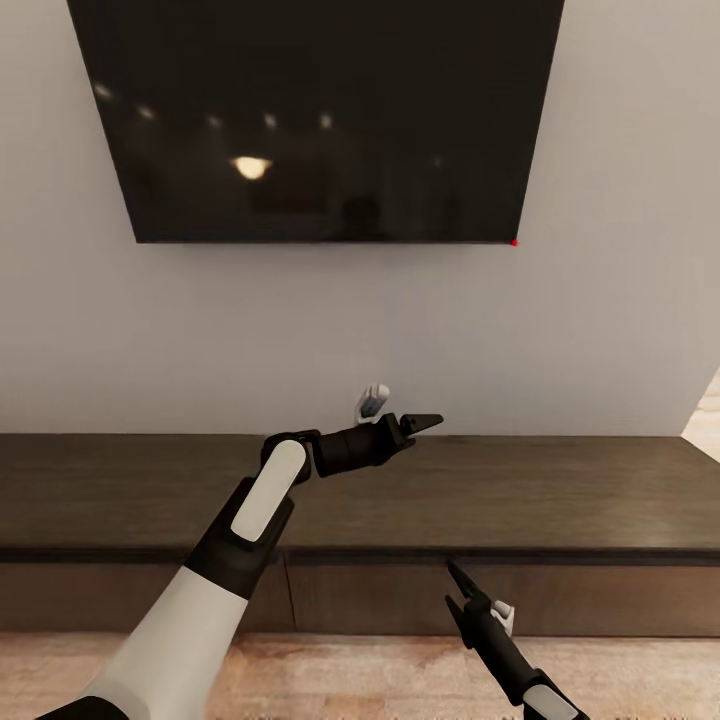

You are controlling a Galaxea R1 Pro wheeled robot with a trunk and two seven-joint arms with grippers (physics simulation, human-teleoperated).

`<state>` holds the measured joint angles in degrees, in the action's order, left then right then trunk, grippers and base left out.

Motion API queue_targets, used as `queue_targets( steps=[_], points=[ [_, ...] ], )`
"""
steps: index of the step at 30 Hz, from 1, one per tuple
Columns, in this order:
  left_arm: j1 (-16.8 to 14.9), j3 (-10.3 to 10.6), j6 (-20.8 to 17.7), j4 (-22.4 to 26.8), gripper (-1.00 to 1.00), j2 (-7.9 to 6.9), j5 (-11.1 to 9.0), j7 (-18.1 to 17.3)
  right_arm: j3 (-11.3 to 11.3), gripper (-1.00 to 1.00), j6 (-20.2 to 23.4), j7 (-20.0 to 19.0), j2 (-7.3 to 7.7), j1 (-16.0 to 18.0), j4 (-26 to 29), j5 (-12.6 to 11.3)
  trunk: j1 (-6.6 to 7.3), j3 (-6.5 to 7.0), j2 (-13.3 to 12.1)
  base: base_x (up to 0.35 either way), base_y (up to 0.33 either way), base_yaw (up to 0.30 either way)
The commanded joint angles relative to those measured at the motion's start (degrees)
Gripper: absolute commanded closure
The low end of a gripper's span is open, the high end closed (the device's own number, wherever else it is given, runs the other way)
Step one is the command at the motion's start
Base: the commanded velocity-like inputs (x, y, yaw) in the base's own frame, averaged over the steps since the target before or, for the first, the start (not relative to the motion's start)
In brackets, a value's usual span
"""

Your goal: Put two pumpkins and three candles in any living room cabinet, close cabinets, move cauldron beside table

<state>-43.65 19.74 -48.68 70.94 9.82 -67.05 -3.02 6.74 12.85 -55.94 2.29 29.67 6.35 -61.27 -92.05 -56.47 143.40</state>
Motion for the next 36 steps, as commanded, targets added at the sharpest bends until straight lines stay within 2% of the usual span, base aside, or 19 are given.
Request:
queue_targets(
  steps=[1, 6, 15, 32, 36],
  points=[
    [0.0, -0.1, -0.2, 0.0, -1.00, 0.02, 0.3, -0.3, 0.5, -1.00, 0.6, -0.1, -0.01, 0.0, 0.0, 0.1, 0.02, -0.06, 0.0, 0.000, 0.000, 0.000],
    [0.0, -0.1, -0.2, 0.0, -1.00, 0.02, 0.3, -0.3, 0.5, -1.00, 0.6, -0.1, -0.01, 0.0, 0.0, 0.1, 0.02, -0.06, 0.0, 0.000, 0.000, 0.000],
    [0.0, -0.1, -0.2, 0.0, -1.00, 0.02, 0.3, -0.3, 0.5, -1.00, 0.5, -0.1, -0.01, 0.0, 0.0, 0.1, -0.22, -2.06, 0.1, 0.000, 0.000, 0.000],
    [0.0, -0.1, -0.2, 0.0, -1.00, 0.02, 0.2, -0.3, 0.5, -1.00, 0.3, -0.4, -0.01, 0.0, 0.0, 0.0, -0.22, -2.06, 0.1, 0.000, 0.000, 0.000],
    [0.0, -0.1, -0.3, 0.0, -1.00, 0.02, 0.2, -0.3, 0.5, -1.00, 0.2, -0.4, -0.01, 0.0, 0.0, 0.0, -0.32, -2.94, 0.2, 0.000, 0.000, 0.000]
  ],
)
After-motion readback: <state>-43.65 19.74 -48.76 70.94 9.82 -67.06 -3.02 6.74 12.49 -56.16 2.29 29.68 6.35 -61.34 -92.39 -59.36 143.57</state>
